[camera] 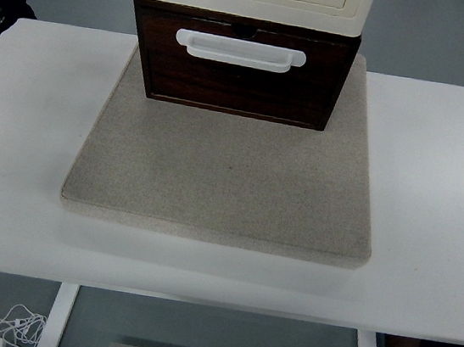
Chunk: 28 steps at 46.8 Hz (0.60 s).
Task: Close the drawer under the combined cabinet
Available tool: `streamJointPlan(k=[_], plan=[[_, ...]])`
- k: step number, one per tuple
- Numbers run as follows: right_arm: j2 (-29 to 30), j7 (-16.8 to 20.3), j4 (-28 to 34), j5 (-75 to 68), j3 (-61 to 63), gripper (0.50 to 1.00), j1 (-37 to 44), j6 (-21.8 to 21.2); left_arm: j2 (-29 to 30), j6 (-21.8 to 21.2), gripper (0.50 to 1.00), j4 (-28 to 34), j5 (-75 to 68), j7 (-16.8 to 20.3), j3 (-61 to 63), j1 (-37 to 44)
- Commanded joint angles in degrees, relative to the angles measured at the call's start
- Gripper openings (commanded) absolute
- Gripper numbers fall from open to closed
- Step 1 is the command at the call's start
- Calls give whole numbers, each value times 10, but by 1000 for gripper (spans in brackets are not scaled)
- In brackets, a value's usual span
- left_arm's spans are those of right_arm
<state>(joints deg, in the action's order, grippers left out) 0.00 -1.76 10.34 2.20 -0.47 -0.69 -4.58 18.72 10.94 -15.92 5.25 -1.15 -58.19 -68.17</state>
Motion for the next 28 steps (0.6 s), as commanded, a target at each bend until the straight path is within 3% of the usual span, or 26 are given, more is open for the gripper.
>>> streamJointPlan(k=[1,14,28], plan=[[0,0,0,1,0,952,0,-1,-10,12,999,0,7,2,1,17],[0,0,0,2,0,952,1,2,-43,58,999,28,21,7,-3,47],[0,0,0,-1,5,952,0,1,-51,76,996,32,42,17,-3,68]])
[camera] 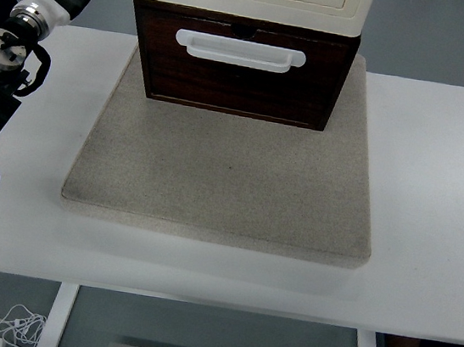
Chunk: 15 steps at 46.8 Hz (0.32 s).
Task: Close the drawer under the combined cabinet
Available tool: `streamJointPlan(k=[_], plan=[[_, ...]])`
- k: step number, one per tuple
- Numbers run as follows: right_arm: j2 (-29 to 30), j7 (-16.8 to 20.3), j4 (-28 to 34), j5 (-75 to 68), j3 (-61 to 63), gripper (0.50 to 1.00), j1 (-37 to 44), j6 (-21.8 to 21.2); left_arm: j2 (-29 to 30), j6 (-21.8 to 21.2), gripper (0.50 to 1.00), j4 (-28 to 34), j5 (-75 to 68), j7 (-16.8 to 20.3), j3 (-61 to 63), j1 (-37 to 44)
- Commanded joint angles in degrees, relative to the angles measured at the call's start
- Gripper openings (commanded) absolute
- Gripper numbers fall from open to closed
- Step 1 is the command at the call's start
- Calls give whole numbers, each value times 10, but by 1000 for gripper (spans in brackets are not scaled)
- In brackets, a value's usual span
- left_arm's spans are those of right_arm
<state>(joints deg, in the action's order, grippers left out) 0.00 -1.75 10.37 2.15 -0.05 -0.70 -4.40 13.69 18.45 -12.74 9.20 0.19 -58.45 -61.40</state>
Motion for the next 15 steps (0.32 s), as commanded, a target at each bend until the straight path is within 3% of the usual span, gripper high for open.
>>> streamJointPlan(k=[1,15], plan=[[0,0,0,0,1,952,0,-1,-2,1,999,0,3,3,0,1],[0,0,0,0,0,952,1,-1,-30,1,996,-1,2,17,0,0]])
